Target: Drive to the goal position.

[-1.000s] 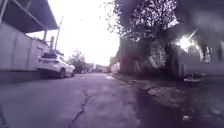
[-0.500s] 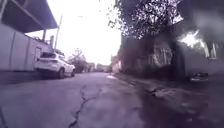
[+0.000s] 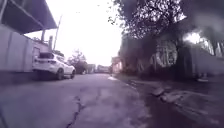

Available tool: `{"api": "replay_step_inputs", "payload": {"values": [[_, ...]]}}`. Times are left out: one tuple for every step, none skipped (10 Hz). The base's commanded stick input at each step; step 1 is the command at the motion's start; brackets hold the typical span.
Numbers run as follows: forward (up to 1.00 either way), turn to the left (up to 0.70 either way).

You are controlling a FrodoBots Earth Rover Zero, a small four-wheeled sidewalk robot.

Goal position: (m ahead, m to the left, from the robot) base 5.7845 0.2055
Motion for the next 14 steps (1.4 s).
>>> {"api": "replay_step_inputs", "payload": {"values": [[0.70,-0.02],[0.70,-0.31],[0.70,-0.35],[0.70,-0.04],[0.70,0.00],[0.70,0.00],[0.70,0.00],[0.70,0.00],[0.70,0.00],[0.70,0.00],[0.70,0.00],[0.70,0.00],[0.70,0.00],[0.70,0.00]]}}
